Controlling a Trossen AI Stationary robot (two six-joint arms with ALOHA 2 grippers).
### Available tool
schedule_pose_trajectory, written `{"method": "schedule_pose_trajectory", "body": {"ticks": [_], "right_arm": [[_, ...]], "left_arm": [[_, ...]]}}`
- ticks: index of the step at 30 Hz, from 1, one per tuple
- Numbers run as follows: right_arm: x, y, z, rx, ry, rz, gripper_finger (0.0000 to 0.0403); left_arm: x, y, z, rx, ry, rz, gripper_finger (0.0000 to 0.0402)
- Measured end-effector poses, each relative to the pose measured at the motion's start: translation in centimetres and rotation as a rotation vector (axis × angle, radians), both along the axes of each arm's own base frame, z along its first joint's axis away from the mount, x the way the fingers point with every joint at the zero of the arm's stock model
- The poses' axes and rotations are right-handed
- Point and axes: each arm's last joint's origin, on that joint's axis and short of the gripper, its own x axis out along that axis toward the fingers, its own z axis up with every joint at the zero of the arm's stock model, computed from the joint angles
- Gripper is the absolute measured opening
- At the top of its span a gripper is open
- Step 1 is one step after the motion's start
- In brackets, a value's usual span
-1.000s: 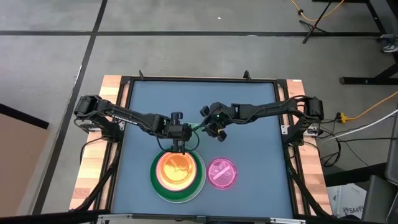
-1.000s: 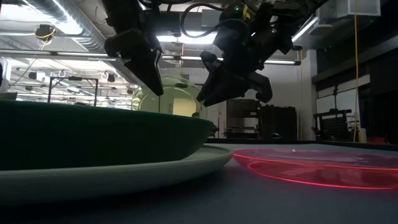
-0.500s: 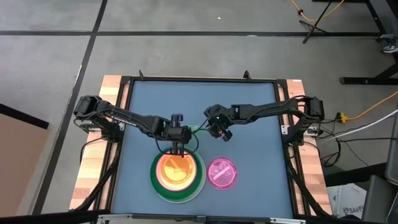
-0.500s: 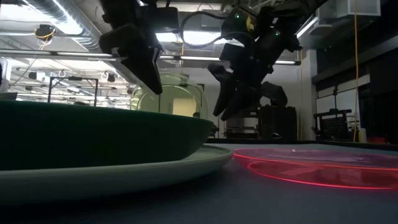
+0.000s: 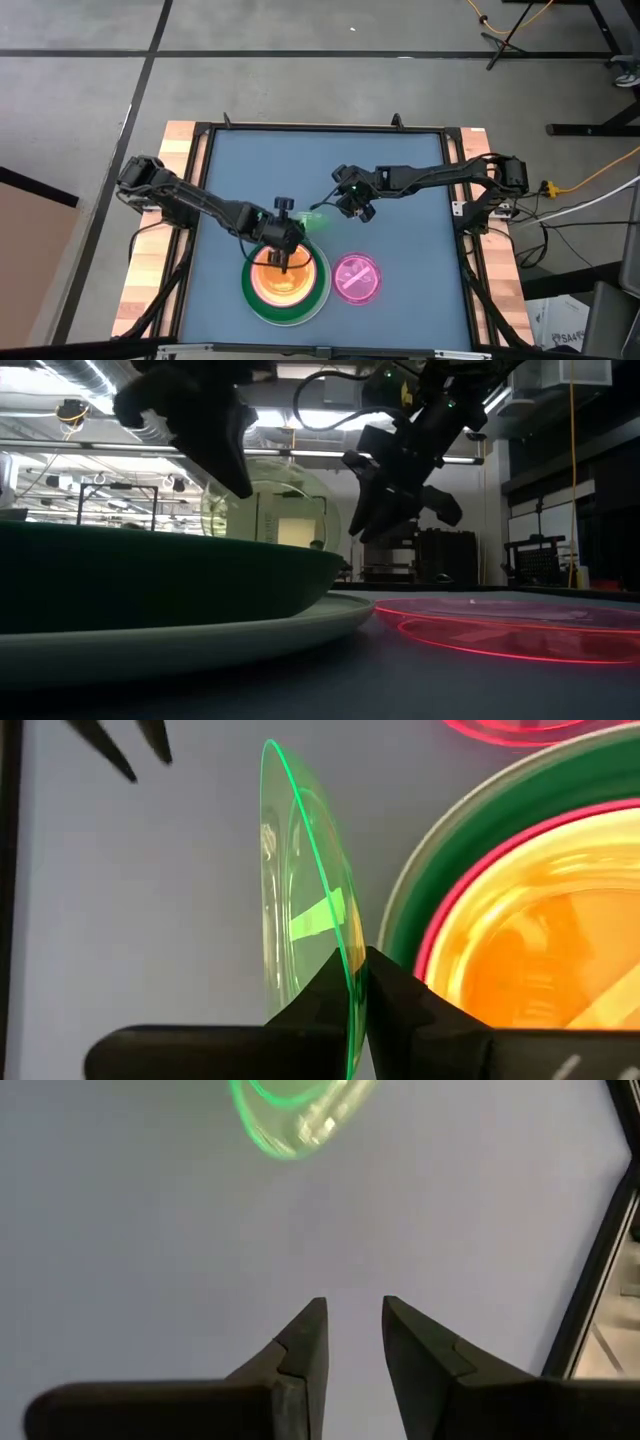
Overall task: Stack plastic plates
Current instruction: Stack the light green plate on top of the orange plate
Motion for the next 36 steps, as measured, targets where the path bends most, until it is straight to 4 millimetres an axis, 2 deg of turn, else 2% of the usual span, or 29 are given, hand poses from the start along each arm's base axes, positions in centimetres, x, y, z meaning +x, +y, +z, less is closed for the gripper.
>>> {"method": "schedule_pose_trajectory", "body": {"ticks": [9,20,23,27,36], "right_arm": [[0.0,0.0,0.0,0.001,0.003,0.0,0.0089],[0.0,0.0,0.0,0.001,0.004,0.001,0.0089],[0.0,0.0,0.0,0.001,0.003,0.001,0.0089],[0.0,0.0,0.0,0.001,0.003,0.001,0.0089],[0.0,0.0,0.0,0.001,0.003,0.001,0.0089]], "left_arm": [[-1.1,-4.2,0.3,0.045,-0.072,-0.106,0.0012],[-4.3,-9.8,0.5,0.178,-0.149,-0.239,0.0012],[-5.1,-10.7,0.6,0.2,-0.184,-0.231,0.0012],[-5.8,-11.6,0.6,0.129,-0.211,-0.191,0.0012],[-6.8,-12.6,0.5,0.061,-0.198,-0.197,0.0012]]}}
